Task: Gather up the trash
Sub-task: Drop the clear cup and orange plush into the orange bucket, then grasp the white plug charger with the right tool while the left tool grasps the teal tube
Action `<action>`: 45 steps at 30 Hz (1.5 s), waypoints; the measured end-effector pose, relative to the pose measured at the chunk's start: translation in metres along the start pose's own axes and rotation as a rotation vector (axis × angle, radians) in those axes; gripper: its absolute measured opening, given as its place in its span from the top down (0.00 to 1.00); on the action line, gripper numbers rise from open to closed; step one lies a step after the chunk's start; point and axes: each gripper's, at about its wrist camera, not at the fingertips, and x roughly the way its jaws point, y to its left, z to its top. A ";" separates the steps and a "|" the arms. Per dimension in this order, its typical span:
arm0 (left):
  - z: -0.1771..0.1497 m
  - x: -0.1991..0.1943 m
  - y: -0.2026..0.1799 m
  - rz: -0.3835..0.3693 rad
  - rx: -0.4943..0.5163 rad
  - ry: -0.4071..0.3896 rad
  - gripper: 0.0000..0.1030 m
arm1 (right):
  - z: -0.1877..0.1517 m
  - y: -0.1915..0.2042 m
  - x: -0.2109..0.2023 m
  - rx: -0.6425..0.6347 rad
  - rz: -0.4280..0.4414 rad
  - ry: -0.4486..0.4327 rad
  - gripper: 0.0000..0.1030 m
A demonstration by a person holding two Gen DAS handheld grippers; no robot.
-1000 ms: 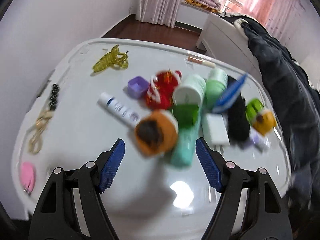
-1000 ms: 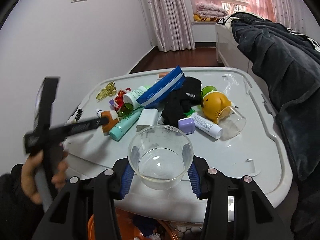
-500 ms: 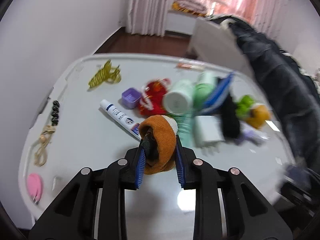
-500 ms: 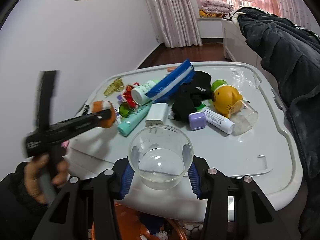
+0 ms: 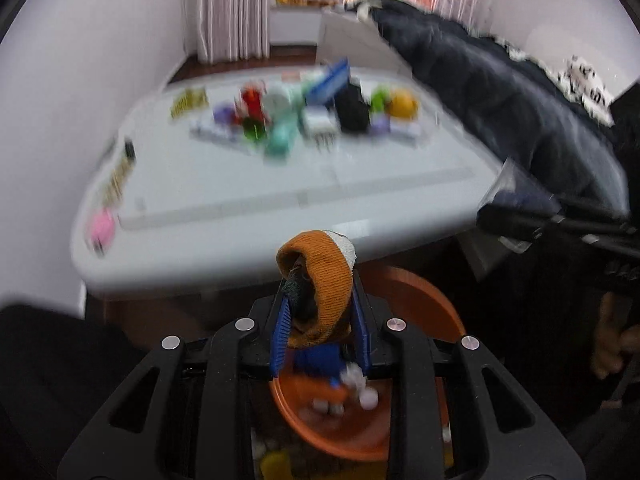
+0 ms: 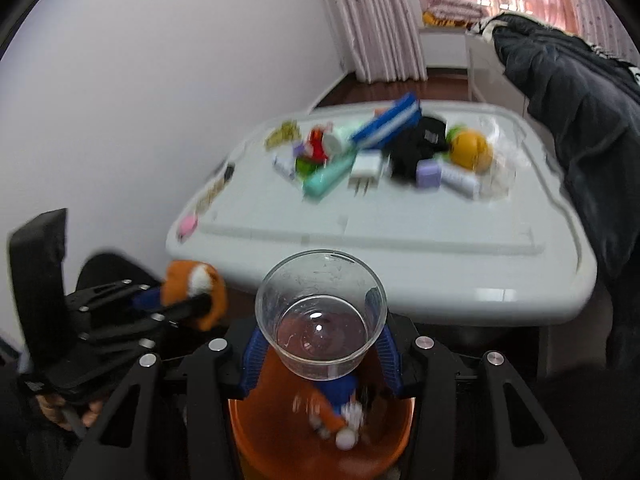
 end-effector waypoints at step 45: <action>0.028 0.050 0.059 -0.006 -0.199 0.046 0.24 | 0.175 -0.028 0.235 -0.054 -0.239 0.136 0.59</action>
